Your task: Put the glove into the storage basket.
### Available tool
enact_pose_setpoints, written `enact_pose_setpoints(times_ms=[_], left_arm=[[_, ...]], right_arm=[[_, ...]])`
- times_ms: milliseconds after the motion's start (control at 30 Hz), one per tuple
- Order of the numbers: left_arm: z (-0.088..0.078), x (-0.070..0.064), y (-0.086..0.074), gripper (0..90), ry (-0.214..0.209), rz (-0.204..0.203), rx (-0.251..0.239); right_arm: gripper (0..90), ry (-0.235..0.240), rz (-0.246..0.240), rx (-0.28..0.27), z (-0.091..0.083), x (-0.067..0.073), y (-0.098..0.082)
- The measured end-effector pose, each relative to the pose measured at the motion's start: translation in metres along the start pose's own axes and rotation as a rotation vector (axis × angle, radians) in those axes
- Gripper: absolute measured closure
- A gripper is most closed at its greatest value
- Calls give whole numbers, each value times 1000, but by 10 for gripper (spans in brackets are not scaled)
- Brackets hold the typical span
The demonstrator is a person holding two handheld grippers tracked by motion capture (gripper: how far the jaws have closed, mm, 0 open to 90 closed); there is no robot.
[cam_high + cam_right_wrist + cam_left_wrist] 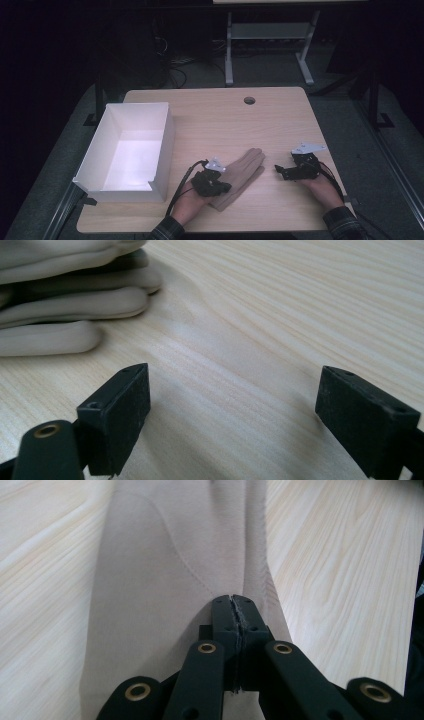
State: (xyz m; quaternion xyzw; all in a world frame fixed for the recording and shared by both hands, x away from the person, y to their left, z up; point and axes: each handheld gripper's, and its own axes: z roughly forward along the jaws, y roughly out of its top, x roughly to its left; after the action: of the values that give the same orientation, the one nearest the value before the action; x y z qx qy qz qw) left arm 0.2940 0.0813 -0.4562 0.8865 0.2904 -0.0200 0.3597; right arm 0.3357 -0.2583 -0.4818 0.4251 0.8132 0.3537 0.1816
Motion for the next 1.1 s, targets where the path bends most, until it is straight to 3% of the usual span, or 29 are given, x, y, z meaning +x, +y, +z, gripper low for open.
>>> enact_pose_setpoints(times_ms=[133,267,367,633,800,900,1000,1033,1100], left_arm=[[-9,6,-7,893,8,-13,4],[-20,12,-12,893,50,-2,25],[-25,11,-11,854,39,1,12],[-32,13,11,557,40,49,-33],[-22,19,19,313,21,55,-28],[-10,24,22,192,38,94,3],[-4,27,23,152,43,101,7],[-2,27,22,146,42,83,-4],[2,28,21,139,38,91,17]], right_arm=[[140,12,8,3,1,-1,0],[140,21,25,9,1,-2,0],[141,21,25,10,1,-3,0],[140,22,25,11,1,-2,0],[140,23,21,10,1,-2,1],[140,23,23,10,2,-1,1],[140,23,24,11,2,-1,1],[140,24,24,11,2,-1,1],[140,24,25,11,2,-1,1]])
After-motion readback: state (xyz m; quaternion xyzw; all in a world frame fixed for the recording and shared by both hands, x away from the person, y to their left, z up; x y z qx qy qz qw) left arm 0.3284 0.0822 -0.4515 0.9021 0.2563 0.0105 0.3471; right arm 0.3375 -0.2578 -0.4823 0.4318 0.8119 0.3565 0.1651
